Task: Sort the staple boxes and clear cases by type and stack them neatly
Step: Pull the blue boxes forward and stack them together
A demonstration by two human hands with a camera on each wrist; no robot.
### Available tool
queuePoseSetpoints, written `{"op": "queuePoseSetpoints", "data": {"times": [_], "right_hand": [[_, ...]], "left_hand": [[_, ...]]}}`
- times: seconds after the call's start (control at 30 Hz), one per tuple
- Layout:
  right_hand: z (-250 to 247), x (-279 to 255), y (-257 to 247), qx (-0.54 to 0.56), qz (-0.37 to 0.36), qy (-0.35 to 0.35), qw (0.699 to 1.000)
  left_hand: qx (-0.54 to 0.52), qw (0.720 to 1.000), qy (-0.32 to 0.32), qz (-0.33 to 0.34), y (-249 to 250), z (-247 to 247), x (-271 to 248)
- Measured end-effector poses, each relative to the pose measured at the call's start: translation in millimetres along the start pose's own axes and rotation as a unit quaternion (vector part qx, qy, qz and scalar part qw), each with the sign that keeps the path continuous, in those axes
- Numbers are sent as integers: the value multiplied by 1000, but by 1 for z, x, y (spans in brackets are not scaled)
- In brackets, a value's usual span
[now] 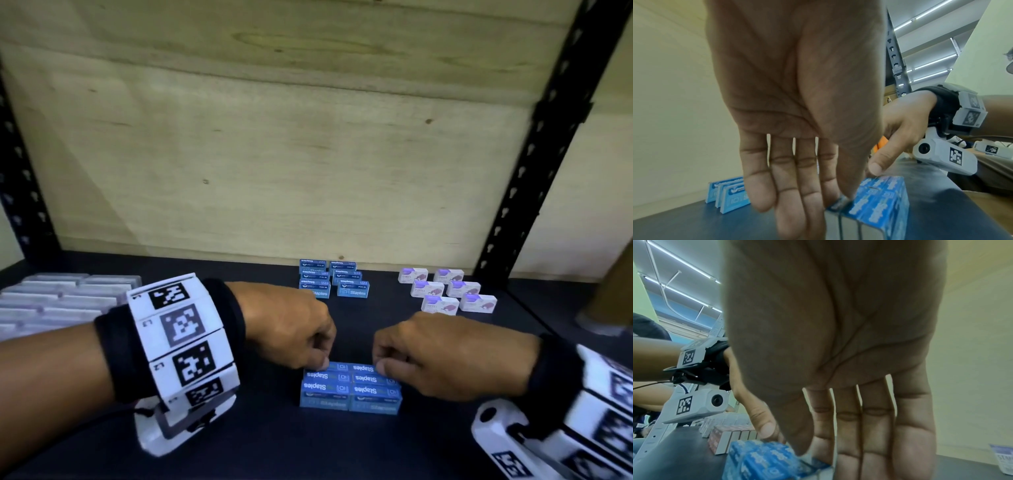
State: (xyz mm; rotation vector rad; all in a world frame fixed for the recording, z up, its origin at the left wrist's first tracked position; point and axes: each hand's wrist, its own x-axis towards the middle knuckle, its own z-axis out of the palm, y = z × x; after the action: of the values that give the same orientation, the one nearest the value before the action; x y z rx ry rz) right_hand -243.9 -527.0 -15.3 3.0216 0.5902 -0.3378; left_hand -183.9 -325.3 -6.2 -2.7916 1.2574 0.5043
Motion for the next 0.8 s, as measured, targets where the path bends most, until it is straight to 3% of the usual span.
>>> {"op": "queuePoseSetpoints", "data": {"times": [0.17,0.4,0.8], "right_hand": [[-6,-8,4,59,18,-32,998],[-4,-7,0,45,12,-66,997],[1,1,1,49,6,-55,997]], "left_hand": [[1,999,-16,-35,0,-1,-7],[-4,998,-63,-24,0,-2,-9],[19,999,-45,-11,0,3,-5]]}}
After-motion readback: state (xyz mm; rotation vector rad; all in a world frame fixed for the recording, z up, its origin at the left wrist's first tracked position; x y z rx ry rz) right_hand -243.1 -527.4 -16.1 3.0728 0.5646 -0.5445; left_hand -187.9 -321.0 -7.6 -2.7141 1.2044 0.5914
